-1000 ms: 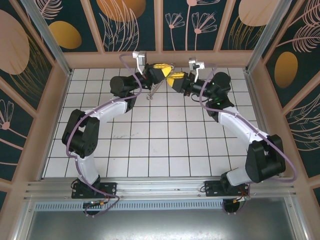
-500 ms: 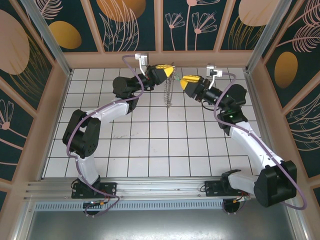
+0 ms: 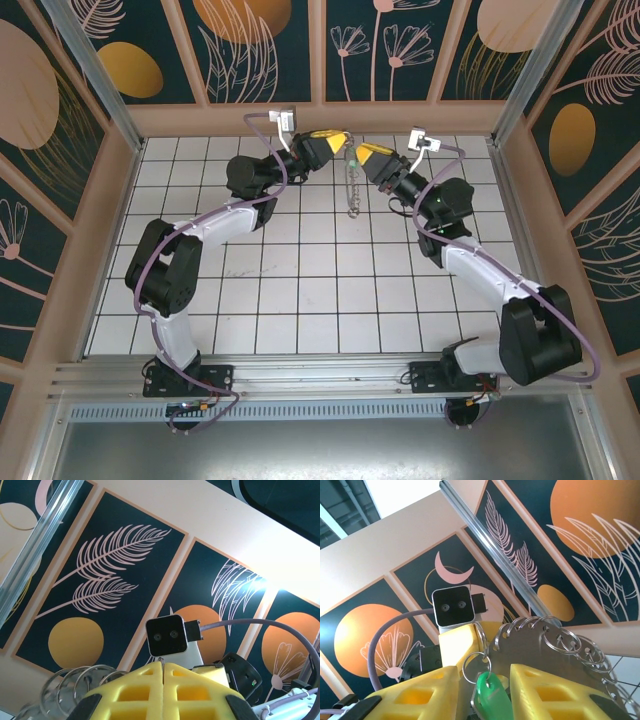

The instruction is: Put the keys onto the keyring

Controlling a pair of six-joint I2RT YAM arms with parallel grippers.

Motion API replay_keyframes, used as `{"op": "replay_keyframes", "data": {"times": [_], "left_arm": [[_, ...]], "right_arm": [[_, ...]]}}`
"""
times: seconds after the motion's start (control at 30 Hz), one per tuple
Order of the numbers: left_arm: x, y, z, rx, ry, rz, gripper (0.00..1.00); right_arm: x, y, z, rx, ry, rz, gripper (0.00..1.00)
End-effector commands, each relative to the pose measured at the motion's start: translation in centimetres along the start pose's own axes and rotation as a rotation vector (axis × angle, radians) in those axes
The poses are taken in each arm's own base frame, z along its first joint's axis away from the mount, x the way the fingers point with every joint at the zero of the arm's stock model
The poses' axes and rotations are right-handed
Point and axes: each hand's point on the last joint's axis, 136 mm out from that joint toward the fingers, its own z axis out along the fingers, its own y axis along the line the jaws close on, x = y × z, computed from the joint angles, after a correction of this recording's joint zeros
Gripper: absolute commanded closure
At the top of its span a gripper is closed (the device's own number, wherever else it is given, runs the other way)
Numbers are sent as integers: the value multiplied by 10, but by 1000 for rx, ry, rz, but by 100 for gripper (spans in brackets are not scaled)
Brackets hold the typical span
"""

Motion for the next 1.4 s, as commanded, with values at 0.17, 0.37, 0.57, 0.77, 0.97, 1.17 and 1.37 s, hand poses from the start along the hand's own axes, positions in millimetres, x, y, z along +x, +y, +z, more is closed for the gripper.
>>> {"op": "replay_keyframes", "data": {"times": [0.17,0.37,0.57,0.77,0.97,1.17,1.37], "left_arm": [[-13,-21,2,46,-40,39,100],[-13,-21,3,51,-40,34,100],[-11,-21,3,54,-36,33,100],[-11,-21,4,55,-35,31,100],[-10,-21,4,55,-32,30,100],[-8,-22,5,62,-26,30,100],[-7,-23,5,64,-21,27,100]], "right_arm": [[-23,35,7,-116,-74,-66,72],[-22,33,13,-121,-62,-65,72],[-19,27,19,-125,-50,-53,71],[-17,26,23,-134,-40,-47,71],[-16,25,25,-132,-32,-46,75],[-15,21,28,-125,-27,-43,83],[-15,20,29,-124,-23,-43,97]]}}
